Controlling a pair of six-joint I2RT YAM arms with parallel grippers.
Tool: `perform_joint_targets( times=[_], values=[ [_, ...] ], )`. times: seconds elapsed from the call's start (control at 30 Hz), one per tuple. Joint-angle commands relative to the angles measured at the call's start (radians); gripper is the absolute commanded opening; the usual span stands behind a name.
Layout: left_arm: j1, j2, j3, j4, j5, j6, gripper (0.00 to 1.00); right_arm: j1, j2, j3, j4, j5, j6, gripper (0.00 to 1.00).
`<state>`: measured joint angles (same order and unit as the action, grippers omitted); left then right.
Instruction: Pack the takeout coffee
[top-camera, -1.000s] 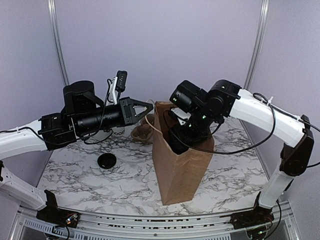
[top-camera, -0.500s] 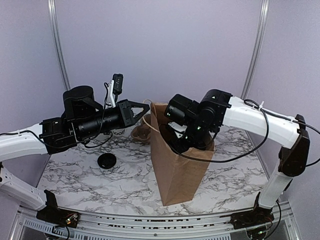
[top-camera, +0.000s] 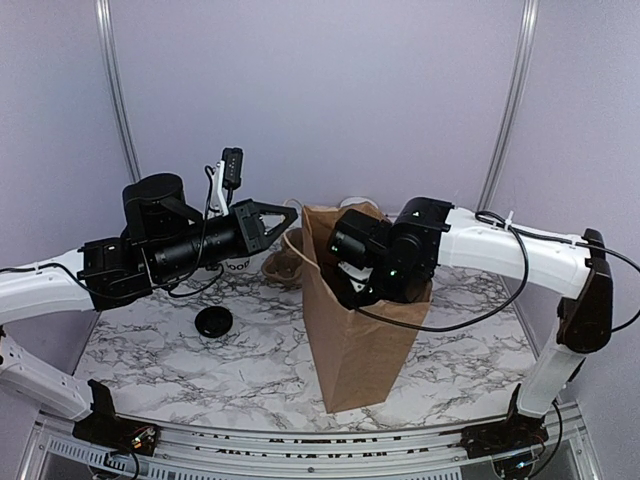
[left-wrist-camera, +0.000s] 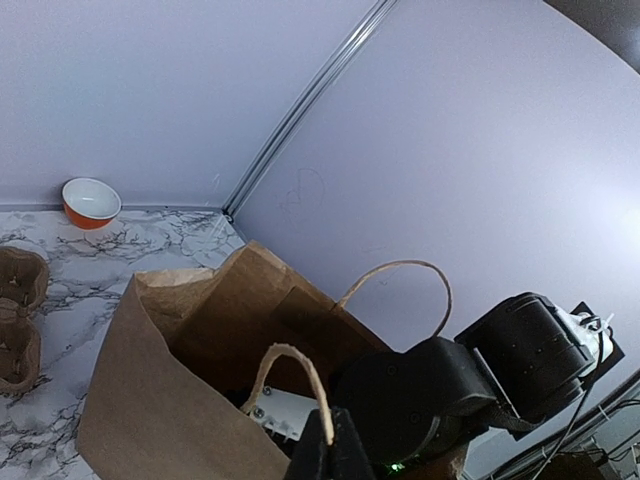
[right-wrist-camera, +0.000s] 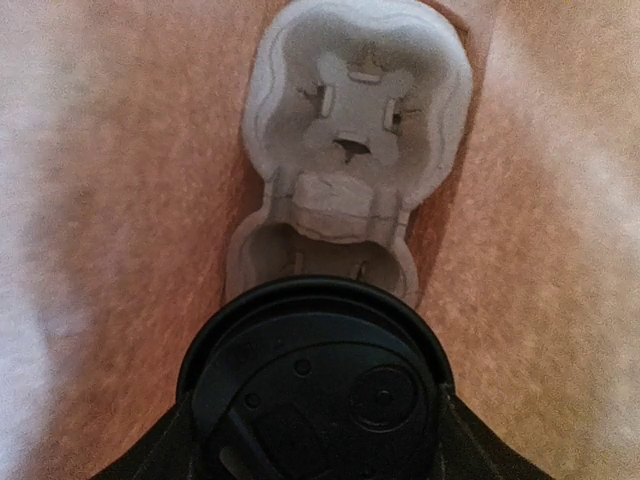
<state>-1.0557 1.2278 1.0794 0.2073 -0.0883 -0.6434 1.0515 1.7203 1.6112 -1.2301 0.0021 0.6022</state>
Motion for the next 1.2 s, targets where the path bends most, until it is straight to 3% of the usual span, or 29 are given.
perform_joint_targets(
  times=[0.0,0.57,1.17],
  values=[
    [-0.003,-0.031,-0.013,0.04,-0.017,0.013,0.0,0.011,-0.027,-0.042,0.045,-0.033,0.024,0.48],
    [-0.003,-0.026,-0.013,0.041,-0.021,0.006,0.0,0.011,-0.061,-0.209,0.156,-0.03,0.037,0.48],
    [-0.003,-0.015,-0.006,0.04,-0.018,0.001,0.0,0.022,-0.064,-0.101,0.156,0.075,0.029,0.48]
  ],
)
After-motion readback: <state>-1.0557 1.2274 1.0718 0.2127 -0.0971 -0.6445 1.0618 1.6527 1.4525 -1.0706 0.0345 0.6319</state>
